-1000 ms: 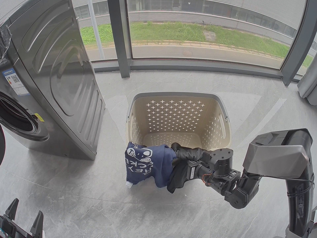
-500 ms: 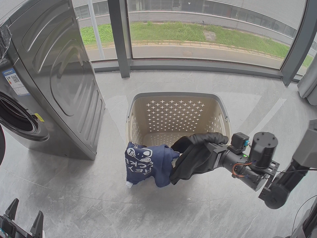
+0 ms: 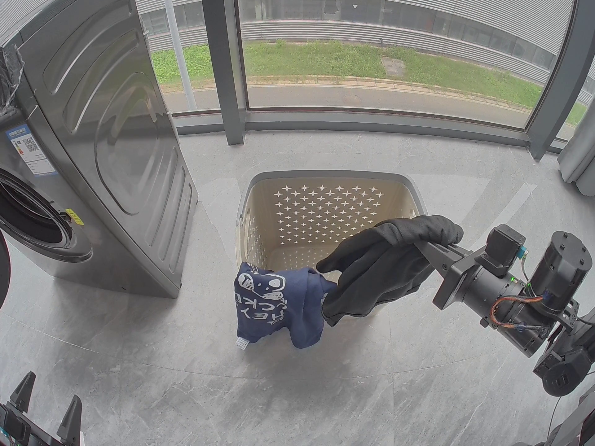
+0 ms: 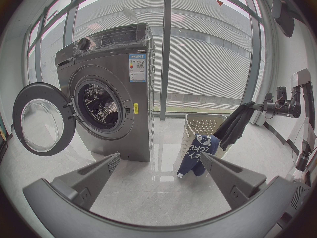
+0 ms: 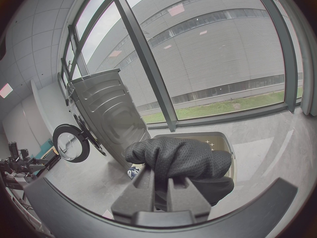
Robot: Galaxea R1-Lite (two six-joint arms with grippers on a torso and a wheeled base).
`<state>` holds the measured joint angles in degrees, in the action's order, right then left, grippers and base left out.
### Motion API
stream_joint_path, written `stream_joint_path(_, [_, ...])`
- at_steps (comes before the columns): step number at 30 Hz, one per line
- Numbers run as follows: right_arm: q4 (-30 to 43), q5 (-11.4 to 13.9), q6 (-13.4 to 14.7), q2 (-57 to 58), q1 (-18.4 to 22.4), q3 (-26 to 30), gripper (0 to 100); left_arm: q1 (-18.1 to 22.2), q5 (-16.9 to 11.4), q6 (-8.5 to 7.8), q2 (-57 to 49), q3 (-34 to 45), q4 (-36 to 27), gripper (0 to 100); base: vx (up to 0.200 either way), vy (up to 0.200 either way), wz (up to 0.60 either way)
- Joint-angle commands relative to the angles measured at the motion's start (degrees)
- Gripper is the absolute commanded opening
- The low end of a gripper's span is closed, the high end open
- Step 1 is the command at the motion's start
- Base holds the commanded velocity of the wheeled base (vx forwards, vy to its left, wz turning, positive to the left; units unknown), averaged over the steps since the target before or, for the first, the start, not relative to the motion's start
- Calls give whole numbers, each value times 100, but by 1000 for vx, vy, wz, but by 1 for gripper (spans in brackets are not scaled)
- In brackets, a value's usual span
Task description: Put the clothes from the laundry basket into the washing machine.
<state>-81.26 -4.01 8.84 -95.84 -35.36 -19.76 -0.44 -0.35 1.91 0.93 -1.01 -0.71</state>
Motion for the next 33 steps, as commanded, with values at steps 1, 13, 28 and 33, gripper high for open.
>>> stream_joint_path(1, [-12, 58, 21, 110, -6, 34, 0, 0, 0, 11, -66, 75, 0, 100, -200, 0, 0])
stream_joint_path(13, [-21, 32, 21, 118, -6, -1, 0, -9, 0, 20, -57, 75, -8, 100, -100, 0, 0])
stream_joint_path(28, [-188, 23, 4, 118, -67, -81, 0, -26, 0, 11, -31, 66, -17, 100, 0, 200, 0])
stream_joint_path(33, [-188, 23, 13, 110, -93, -81, 0, -26, 0, 20, -31, 66, -17, 100, 0, 200, 0])
